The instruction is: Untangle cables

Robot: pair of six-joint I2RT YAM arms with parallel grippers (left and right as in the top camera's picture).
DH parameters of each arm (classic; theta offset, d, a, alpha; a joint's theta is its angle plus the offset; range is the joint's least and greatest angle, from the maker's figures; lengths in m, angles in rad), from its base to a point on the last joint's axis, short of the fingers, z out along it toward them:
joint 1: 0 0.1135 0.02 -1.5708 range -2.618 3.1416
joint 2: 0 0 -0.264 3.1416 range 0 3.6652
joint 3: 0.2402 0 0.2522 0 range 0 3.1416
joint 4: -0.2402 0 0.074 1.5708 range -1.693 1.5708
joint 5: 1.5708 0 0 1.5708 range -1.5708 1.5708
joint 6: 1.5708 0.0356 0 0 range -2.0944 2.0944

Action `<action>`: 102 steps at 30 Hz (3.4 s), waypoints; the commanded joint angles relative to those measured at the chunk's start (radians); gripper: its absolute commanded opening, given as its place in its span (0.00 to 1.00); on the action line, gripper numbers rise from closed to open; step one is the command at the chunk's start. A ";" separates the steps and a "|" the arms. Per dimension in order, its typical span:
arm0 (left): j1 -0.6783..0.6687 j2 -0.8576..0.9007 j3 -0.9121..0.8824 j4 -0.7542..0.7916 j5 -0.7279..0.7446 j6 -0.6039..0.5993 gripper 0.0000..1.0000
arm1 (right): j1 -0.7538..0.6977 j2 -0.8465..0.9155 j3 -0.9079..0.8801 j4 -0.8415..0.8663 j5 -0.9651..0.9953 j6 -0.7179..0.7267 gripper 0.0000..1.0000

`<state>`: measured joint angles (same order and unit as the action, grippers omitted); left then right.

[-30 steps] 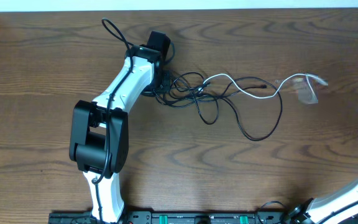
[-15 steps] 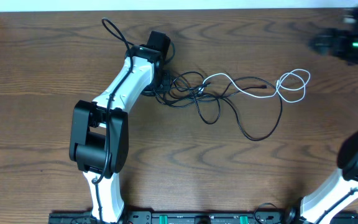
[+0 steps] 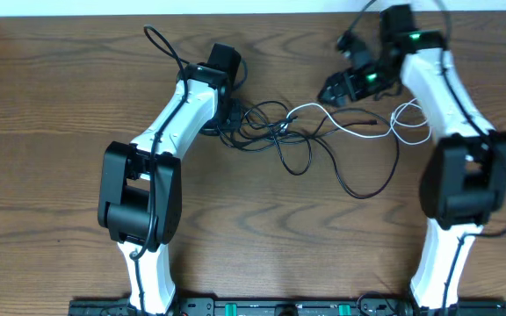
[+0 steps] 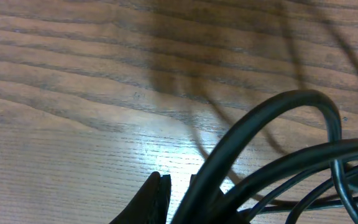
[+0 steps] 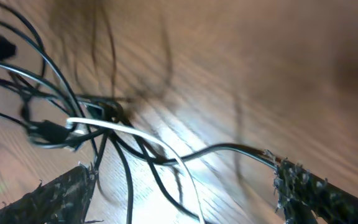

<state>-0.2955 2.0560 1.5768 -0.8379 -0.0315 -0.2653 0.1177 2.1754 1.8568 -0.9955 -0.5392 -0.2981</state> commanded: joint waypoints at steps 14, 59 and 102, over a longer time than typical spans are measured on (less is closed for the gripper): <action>0.003 0.011 -0.009 -0.009 -0.002 0.001 0.17 | 0.019 0.110 0.010 0.018 -0.075 0.032 0.01; 0.003 0.011 -0.009 0.010 -0.002 0.000 0.17 | -0.367 -0.256 -0.345 -0.003 0.390 0.608 0.49; 0.003 0.011 -0.009 0.010 -0.002 -0.003 0.17 | -0.354 -0.263 -0.739 0.492 0.296 0.649 0.44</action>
<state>-0.2955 2.0560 1.5768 -0.8272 -0.0315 -0.2653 -0.2401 1.9034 1.1309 -0.4702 -0.0696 0.4187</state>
